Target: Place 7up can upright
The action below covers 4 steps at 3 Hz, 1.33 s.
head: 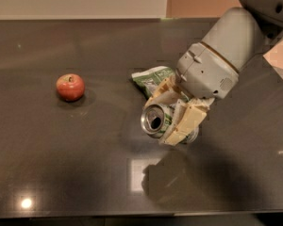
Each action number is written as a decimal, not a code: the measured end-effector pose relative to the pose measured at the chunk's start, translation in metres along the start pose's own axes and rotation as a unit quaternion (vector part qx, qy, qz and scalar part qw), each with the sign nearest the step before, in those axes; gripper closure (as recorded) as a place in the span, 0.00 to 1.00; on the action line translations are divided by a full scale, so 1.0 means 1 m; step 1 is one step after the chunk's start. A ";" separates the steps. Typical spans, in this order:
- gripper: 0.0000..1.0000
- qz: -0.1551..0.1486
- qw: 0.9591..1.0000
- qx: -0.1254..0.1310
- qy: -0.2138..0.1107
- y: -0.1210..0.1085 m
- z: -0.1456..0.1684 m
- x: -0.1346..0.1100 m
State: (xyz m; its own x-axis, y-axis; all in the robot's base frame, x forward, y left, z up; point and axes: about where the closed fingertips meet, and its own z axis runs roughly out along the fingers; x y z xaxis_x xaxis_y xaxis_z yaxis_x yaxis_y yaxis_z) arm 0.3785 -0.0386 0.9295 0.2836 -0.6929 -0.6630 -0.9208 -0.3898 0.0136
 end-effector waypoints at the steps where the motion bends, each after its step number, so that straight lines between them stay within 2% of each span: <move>1: 1.00 0.033 0.998 0.005 -0.057 -0.003 -0.006 -0.002; 2: 1.00 0.058 0.989 0.035 -0.130 -0.001 -0.009 0.009; 3: 1.00 0.073 0.976 0.069 -0.192 0.002 -0.014 0.025; 4: 1.00 0.086 0.963 0.087 -0.240 0.002 -0.018 0.039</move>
Offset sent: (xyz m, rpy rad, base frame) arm 0.0090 -0.0444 -0.0067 0.4299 0.1915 -0.2652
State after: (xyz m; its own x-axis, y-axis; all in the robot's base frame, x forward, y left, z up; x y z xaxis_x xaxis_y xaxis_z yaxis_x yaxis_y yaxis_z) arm 0.3923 -0.0776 0.9174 0.0043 -0.3618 -0.9322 -0.9860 -0.1571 0.0565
